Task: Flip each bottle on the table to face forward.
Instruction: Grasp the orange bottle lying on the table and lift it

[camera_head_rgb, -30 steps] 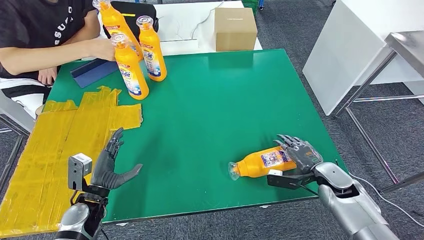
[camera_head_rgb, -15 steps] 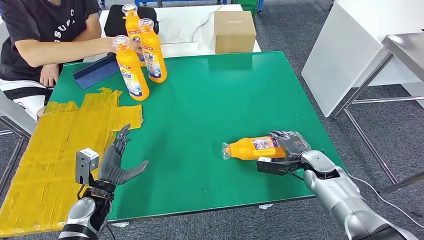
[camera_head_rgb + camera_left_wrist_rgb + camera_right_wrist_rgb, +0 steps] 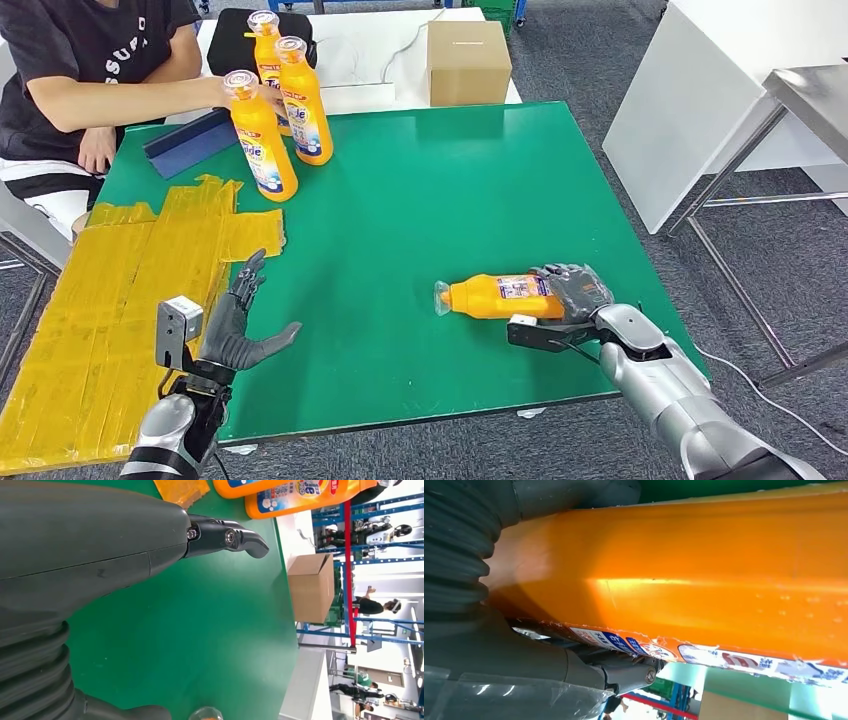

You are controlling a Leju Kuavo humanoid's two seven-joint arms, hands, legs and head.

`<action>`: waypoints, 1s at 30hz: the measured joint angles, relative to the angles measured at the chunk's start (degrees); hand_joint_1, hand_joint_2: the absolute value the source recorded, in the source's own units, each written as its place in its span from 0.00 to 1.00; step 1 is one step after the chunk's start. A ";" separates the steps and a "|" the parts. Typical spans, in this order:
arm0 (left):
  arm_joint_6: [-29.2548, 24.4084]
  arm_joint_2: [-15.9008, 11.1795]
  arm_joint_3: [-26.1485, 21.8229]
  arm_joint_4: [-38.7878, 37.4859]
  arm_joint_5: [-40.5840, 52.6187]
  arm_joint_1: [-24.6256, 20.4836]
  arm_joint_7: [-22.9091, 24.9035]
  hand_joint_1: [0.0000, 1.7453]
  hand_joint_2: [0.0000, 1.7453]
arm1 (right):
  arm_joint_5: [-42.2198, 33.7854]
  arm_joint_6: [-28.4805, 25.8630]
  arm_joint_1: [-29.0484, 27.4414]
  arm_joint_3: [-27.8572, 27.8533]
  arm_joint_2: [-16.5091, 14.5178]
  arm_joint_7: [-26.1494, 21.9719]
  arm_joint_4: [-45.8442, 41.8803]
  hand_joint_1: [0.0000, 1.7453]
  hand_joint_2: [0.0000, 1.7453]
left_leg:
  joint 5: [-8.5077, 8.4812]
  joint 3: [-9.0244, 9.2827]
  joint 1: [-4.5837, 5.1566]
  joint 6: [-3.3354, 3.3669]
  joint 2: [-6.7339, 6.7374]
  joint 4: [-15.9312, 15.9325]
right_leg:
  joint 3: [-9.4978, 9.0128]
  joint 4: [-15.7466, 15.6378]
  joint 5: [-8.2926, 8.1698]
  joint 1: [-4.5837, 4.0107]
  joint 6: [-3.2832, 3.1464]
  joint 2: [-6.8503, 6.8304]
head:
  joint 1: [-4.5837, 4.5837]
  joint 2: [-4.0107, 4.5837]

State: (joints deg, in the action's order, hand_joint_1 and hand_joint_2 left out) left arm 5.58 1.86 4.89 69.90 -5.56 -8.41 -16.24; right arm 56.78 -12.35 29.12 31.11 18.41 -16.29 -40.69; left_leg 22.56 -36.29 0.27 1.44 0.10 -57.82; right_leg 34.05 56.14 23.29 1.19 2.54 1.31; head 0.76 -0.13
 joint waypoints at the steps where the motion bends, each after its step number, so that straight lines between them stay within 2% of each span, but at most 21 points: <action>1: 0.01 0.00 0.17 0.00 -0.02 -0.02 -0.02 0.00 1.00 | -0.75 -0.93 -0.48 -0.32 -0.03 -0.43 -0.36 1.00 1.00 | 0.00 -0.01 0.00 0.00 0.00 0.00 | 0.00 0.00 0.00 0.00 0.00 0.00 | 0.00 0.00; 4: 0.56 0.00 1.14 0.01 -0.12 -0.06 -0.02 0.00 1.00 | -5.05 -5.35 -3.46 -2.70 -0.92 -2.98 -3.00 1.00 1.00 | -0.01 -0.13 0.00 0.01 -0.06 0.00 | 0.01 0.02 0.01 -0.01 0.02 -0.05 | 0.01 0.00; 7: 1.90 -0.04 2.79 0.17 -0.45 -0.09 0.19 0.00 1.00 | -16.27 -8.34 -7.99 -8.09 -4.65 -7.63 -7.61 1.00 1.00 | -0.02 -0.36 -0.01 0.00 -0.23 0.00 | 0.18 0.07 0.03 -0.02 0.03 -0.14 | 0.01 0.00; 11: 4.76 -0.20 6.33 0.29 -2.37 -1.63 1.31 0.00 1.00 | -34.68 -2.25 -11.71 -16.14 -11.96 -11.50 -14.03 1.00 1.00 | -0.08 -0.61 -0.07 -0.08 -0.28 0.00 | 0.49 0.11 0.04 -0.04 0.00 -0.23 | 0.04 0.00; 18: 6.93 -0.43 12.19 -0.88 -5.69 -6.39 2.58 0.00 1.00 | -48.47 6.61 -12.40 -23.47 -19.16 -13.24 -17.28 1.00 1.00 | -0.15 -0.80 -0.08 -0.08 -0.35 0.00 | 0.60 0.12 0.05 -0.03 -0.01 -0.37 | 0.00 0.00; 23: 7.13 -0.07 16.08 -2.41 -7.45 -10.20 3.18 0.00 1.00 | -52.27 9.03 -12.29 -24.66 -22.87 -13.48 -17.29 1.00 1.00 | -0.16 -0.84 -0.04 -0.07 -0.34 0.00 | 0.63 0.12 0.03 -0.02 0.00 -0.37 | 0.01 0.00; 30: 7.18 0.02 17.75 -3.31 -9.42 -11.30 2.92 0.00 1.00 | -52.53 9.48 -11.84 -24.97 -24.98 -13.58 -17.27 1.00 1.00 | -0.16 -0.97 -0.05 -0.07 -0.32 0.00 | 0.78 0.13 0.04 -0.02 0.00 -0.37 | 0.01 0.00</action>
State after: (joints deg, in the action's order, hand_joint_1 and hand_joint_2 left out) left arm 12.76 1.88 22.63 66.59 -14.98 -19.71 -13.32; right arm 4.25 -2.87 17.28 6.14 -6.56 -29.87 -57.95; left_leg 22.40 -37.26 0.22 1.37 -0.22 -57.82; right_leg 34.83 56.27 23.32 1.16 2.54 0.94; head 0.77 -0.13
